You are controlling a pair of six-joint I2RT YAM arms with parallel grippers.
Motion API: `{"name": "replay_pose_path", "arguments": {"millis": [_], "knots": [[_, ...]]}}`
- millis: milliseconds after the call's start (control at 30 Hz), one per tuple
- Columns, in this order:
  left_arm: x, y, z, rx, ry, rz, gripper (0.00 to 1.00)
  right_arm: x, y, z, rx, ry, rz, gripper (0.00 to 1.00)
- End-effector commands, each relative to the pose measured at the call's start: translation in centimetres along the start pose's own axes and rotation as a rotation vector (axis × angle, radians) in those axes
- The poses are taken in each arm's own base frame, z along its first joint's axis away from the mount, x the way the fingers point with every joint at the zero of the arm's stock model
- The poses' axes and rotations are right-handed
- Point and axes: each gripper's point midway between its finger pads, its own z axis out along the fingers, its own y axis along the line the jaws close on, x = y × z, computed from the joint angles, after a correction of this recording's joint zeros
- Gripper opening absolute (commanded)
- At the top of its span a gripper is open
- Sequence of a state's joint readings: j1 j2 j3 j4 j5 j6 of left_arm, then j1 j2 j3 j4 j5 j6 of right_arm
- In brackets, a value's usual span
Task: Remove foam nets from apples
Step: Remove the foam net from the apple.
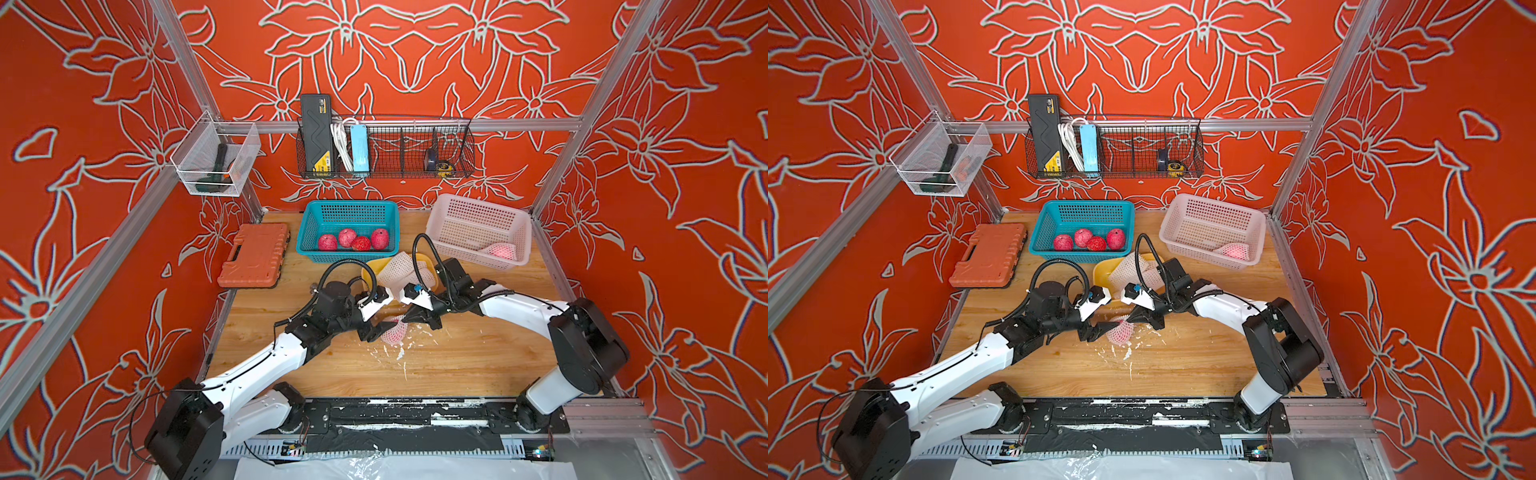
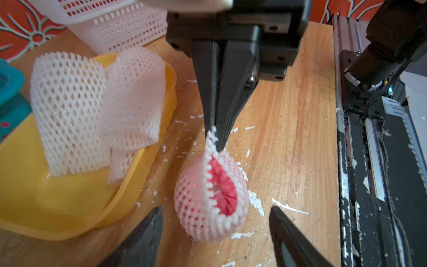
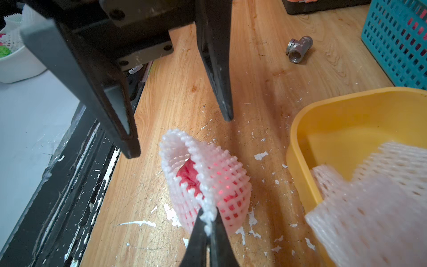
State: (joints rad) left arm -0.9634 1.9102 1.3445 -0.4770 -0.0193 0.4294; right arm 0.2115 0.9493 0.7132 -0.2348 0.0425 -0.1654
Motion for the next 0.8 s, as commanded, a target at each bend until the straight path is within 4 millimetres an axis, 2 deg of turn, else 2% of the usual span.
{"name": "replay_pose_path", "arguments": {"millis": [0,100,267,367,533,633,767], "knots": [[-0.7,-0.1,0.4,0.001,-0.009,0.013,0.77,-0.9,-0.2,-0.2,0.001,-0.027,0.024,0.98],[-0.9,-0.1,0.3,0.001,-0.021,0.012,0.73,-0.8,-0.4,-0.2,0.010,-0.027,0.021,0.98],[-0.3,-0.1,0.8,0.002,0.006,0.013,0.55,-0.7,-0.5,-0.2,0.018,-0.024,0.020,0.98],[0.0,0.0,0.9,-0.009,0.013,0.010,0.51,-0.7,-0.6,-0.3,0.022,-0.029,0.019,0.98],[0.0,0.7,0.8,-0.038,0.015,-0.004,0.36,-0.6,-0.7,-0.4,0.031,-0.030,0.019,0.98],[-0.2,1.4,0.4,-0.056,0.005,-0.024,0.22,-0.5,-0.8,-0.4,0.041,-0.032,0.020,0.98],[-0.6,1.9,-0.7,-0.064,-0.021,-0.040,0.16,-0.5,-0.6,-0.5,0.029,-0.043,0.018,0.98]]}}
